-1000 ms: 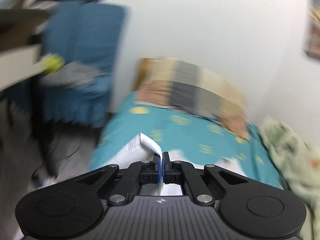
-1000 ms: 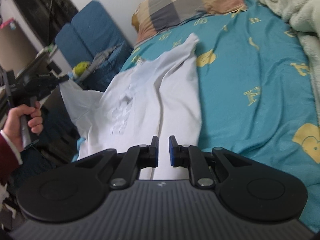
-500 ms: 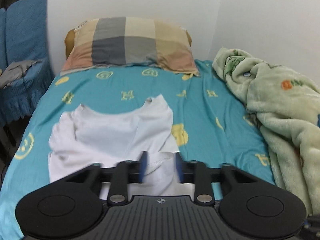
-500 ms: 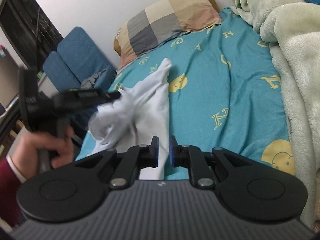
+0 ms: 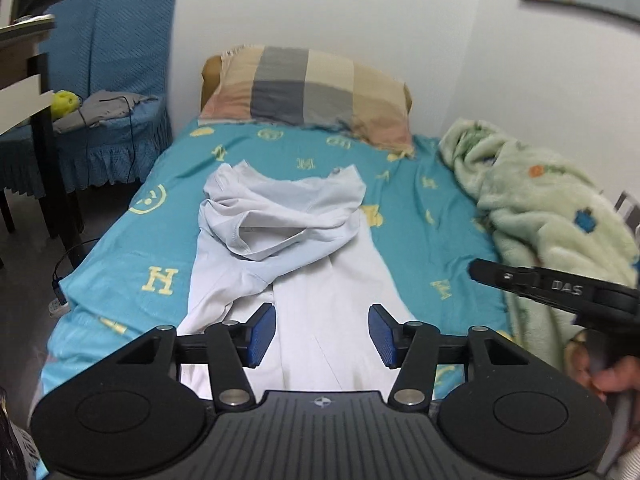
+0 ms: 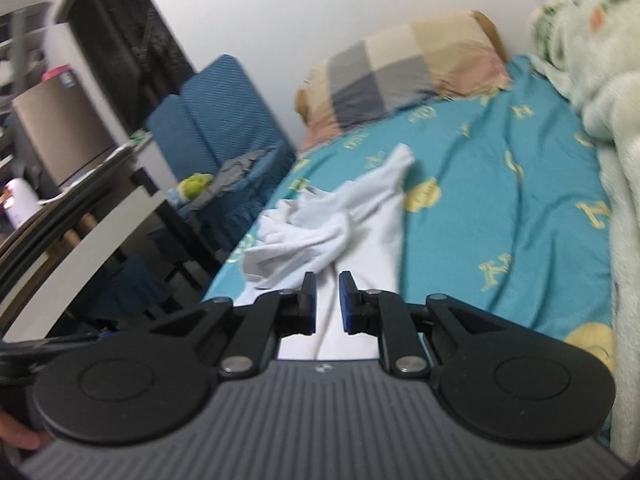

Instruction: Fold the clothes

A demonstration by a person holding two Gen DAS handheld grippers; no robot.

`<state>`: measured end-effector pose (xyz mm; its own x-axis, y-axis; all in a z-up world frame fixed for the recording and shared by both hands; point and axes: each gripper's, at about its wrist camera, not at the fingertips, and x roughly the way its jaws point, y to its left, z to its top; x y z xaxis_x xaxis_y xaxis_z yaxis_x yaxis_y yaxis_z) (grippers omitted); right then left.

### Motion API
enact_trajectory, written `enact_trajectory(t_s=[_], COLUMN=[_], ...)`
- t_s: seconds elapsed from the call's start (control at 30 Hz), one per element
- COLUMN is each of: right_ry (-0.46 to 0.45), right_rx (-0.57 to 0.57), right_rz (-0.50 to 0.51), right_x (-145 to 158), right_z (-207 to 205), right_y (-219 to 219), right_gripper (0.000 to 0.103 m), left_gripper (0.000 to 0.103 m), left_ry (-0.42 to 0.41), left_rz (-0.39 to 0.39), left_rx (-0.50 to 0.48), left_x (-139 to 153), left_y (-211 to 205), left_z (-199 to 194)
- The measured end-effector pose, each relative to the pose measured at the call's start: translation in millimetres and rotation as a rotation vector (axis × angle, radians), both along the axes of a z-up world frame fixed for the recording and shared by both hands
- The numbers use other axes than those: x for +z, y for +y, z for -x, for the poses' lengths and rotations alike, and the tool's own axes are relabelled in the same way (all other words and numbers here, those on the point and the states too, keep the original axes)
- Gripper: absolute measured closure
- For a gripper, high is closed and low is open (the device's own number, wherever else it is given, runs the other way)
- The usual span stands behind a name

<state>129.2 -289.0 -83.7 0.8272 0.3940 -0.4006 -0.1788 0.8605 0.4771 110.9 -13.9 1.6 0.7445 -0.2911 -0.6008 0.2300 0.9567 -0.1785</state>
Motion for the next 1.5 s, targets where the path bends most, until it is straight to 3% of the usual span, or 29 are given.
enact_trajectory(t_s=[0.07,0.13,0.2,0.27,0.4,0.53,0.63,0.77,0.83,0.87,0.9,1.0,1.13,1.23,1.37,1.5], right_ry=[-0.025,-0.050,-0.068,-0.086,-0.081,-0.021,-0.025,-0.032,0.006,0.011,0.013,-0.048,-0.106,-0.089,0.004,0.085], right_rx=[0.025,0.050,0.062,0.095,0.174,0.228,0.272,0.321,0.318,0.308,0.297,0.236,0.075,-0.031,-0.106,-0.108], right_rz=[0.014,0.029,0.060,0.079,0.176,0.255,0.363,0.550,0.619,0.636,0.650,0.623,0.507,0.471,0.426,0.381], right_x=[3.5,7.1,12.9,19.1,24.5,3.0,-12.3,-32.3,-42.7,-43.5,-43.3,-31.4,-6.9,-3.0,-27.2,-67.8], right_z=[2.7,5.4,0.0,-12.5,-58.9,-116.7,-149.4,-177.2,-188.6,-191.3,-193.4,-196.9,-220.4,-250.9,-290.7,-309.0], right_y=[4.9,9.9,21.2,36.6,85.9,140.1,179.4,216.6,224.8,224.8,224.0,212.0,181.2,160.7,134.9,122.6], right_gripper=[0.087,0.080,0.051,0.033,0.031,0.032,0.032,0.034,0.044,0.079,0.097,0.097,0.097,0.097,0.097,0.097], left_gripper=[0.046,0.045,0.045,0.045,0.045,0.044,0.044,0.044,0.044,0.044,0.044,0.044,0.044,0.044,0.044,0.044], left_ry=[-0.018,-0.033,-0.047,-0.056,-0.043,-0.034,-0.034,0.004,0.021,0.028,0.034,0.051,0.056,0.060,0.083,0.119], left_rz=[0.013,0.012,0.009,0.036,0.085,0.103,0.138,0.157,0.190,0.196,0.198,0.189,0.187,0.180,0.162,0.136], left_rx=[0.014,0.020,0.030,0.044,0.075,0.070,0.067,0.078,0.082,0.085,0.087,0.063,0.030,0.020,0.021,0.019], left_x=[1.1,1.4,1.0,-0.5,-13.8,-25.0,-32.9,-43.8,-46.6,-47.2,-47.6,-47.7,-49.7,-52.5,-60.9,-73.6], left_y=[10.0,21.3,34.1,48.8,73.8,88.3,98.3,106.9,112.7,113.9,114.1,106.2,95.6,90.2,85.2,80.8], left_z=[5.6,5.0,1.5,-2.8,2.0,0.8,-3.4,-13.1,-15.0,-15.1,-15.1,-13.7,-11.7,-12.1,-18.5,-27.6])
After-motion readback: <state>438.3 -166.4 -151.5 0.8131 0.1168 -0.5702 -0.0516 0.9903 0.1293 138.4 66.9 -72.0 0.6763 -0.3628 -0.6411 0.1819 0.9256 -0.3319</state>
